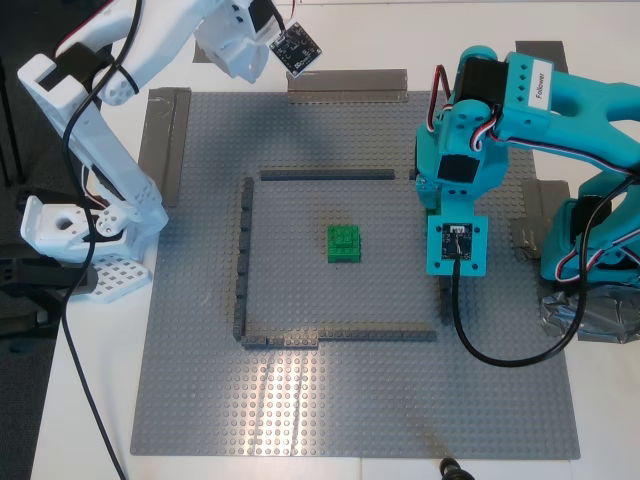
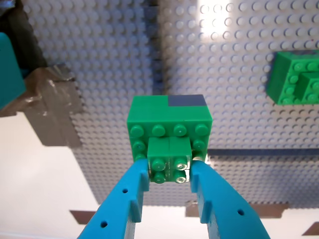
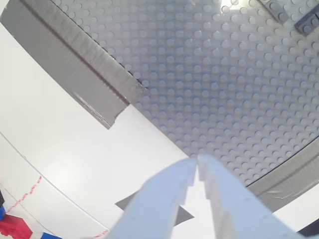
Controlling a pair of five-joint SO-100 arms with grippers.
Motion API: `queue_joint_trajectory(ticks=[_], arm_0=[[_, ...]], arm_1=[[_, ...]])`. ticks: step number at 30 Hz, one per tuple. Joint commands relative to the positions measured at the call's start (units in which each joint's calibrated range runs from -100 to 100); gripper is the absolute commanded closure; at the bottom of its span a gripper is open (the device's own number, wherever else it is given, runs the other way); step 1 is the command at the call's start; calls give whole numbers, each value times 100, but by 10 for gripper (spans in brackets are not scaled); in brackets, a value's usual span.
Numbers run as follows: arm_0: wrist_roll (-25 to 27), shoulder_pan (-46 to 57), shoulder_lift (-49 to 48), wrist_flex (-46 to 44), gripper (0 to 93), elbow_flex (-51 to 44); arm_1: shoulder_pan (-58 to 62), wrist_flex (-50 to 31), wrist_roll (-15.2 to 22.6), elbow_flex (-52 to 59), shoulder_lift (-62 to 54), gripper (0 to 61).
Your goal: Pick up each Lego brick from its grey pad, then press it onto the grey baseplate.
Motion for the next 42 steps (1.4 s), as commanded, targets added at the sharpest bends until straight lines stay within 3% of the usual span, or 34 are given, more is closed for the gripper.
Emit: queue_joint_trajectory(ticks=[1,12,20,25,31,42], arm_0=[[-45,-106,31,53,927,-280],[-236,-171,735,-330,927,-298],[-407,-171,1018,-777,927,-298],[-485,-258,1121,-826,927,-298],[-563,-316,1242,-1054,927,-298],[-797,-345,1551,-1290,927,-289]], arm_1=[[-215,-246,118,195,-573,613],[-396,-237,201,484,-813,613],[-353,-237,464,529,-907,613],[-331,129,401,195,-762,613],[-353,235,738,457,-916,613],[-295,283,577,258,-856,613]])
